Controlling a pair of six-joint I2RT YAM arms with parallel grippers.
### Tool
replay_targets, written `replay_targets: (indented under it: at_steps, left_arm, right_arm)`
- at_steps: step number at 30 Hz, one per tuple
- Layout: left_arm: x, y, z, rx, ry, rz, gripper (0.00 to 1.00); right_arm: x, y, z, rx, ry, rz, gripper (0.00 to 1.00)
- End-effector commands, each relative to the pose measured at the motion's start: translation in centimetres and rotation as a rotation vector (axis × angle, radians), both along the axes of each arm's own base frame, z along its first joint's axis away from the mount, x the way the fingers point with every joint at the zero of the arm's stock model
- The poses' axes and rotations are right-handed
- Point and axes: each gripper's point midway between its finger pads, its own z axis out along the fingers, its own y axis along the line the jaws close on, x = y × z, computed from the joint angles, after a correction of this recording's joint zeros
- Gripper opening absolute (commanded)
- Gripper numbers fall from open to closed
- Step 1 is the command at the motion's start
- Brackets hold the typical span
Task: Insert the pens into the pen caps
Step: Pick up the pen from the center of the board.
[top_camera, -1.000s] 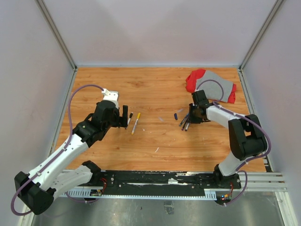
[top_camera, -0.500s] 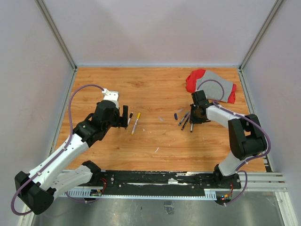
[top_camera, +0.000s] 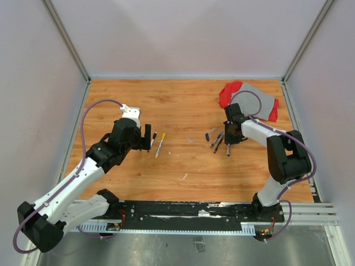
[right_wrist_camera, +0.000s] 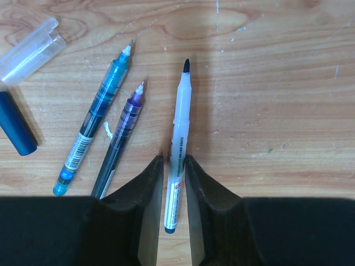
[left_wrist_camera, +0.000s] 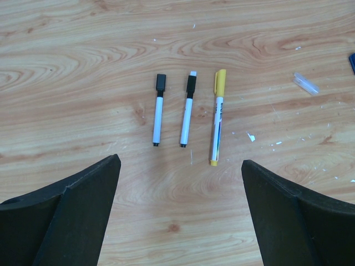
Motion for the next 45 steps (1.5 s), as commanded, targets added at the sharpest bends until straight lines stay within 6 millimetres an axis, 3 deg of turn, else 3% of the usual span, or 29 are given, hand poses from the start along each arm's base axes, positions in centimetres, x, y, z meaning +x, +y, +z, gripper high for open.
replay_targets:
  at_steps: [1, 4, 8, 15, 23, 27, 35, 45]
  left_arm:
    - [0.2, -0.1, 0.2, -0.008, -0.014, -0.007, 0.96]
    - [0.3, -0.2, 0.5, -0.023, -0.028, -0.003, 1.00]
    - [0.4, 0.1, 1.2, -0.050, -0.046, 0.032, 1.00]
    - [0.0, -2.1, 2.9, -0.175, -0.076, -0.047, 1.00]
    - [-1.0, -5.4, 3.4, -0.367, -0.076, -0.138, 1.00]
    - [-2.2, -8.7, 3.6, -0.446, -0.092, -0.220, 0.99]
    - [-5.4, -15.5, 3.8, -0.572, -0.083, -0.376, 0.99]
    - [-8.4, -20.5, 4.0, -0.690, -0.069, -0.532, 0.99]
  right_arm:
    - [-2.5, -1.4, -2.7, -0.025, 0.135, 0.007, 0.20]
    - [-2.5, -1.7, -2.4, -0.007, 0.116, -0.004, 0.13]
    - [-2.5, -2.4, -0.5, -0.009, 0.053, -0.024, 0.02]
    - [-3.1, -3.1, 4.2, 0.003, -0.108, -0.039, 0.01]
    - [-4.4, 1.0, 10.7, 0.278, -0.379, 0.115, 0.00]
    - [-5.6, 3.7, 13.3, 0.449, -0.480, 0.194, 0.01]
    - [-8.1, 7.9, 16.1, 0.704, -0.566, 0.218, 0.01]
    - [-10.3, 12.7, 18.1, 0.932, -0.624, 0.240, 0.01]
